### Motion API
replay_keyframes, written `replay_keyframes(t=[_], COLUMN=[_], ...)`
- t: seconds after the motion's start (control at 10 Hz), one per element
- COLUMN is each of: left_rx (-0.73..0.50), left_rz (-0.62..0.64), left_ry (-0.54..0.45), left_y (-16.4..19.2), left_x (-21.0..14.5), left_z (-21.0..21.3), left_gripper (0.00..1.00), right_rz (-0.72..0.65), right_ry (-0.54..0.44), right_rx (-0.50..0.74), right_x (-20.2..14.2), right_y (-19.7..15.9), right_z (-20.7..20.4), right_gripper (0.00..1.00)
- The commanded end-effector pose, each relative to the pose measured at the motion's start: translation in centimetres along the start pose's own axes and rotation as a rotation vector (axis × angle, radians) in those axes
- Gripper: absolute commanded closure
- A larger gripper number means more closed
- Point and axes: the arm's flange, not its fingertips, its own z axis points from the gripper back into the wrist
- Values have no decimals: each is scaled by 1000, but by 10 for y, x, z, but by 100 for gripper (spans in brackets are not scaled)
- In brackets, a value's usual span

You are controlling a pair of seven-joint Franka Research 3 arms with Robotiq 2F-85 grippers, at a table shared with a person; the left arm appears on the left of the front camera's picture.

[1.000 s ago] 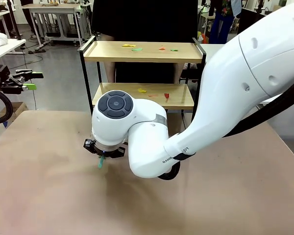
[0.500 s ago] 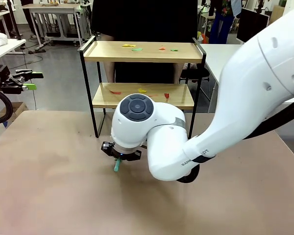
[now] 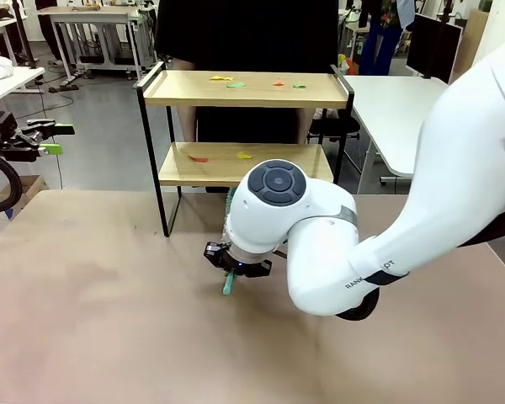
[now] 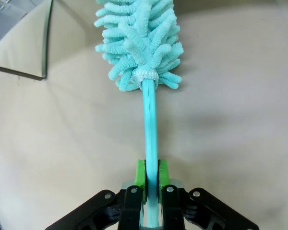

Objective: Clean the shelf.
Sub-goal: Clean the specific section of the Shelf indicated by the human with the Duster.

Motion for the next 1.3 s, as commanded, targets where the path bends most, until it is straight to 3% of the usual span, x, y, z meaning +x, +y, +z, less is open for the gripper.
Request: replay_keyframes(t=[0.0, 0.6, 1.2], left_rx=[1, 1, 1], left_rz=[-5, -5, -5], left_ry=[-2, -2, -2], left_y=[-1, -1, -1], left_x=[2, 2, 2], left_z=[0, 0, 0], left_gripper=[0, 0, 0], right_rz=[-13, -16, -45], right_ry=[33, 83, 30], right_rx=[-13, -142, -350], right_x=[13, 45, 70], right_y=[-22, -83, -136], right_z=[20, 50, 78], right_gripper=[87, 87, 87])
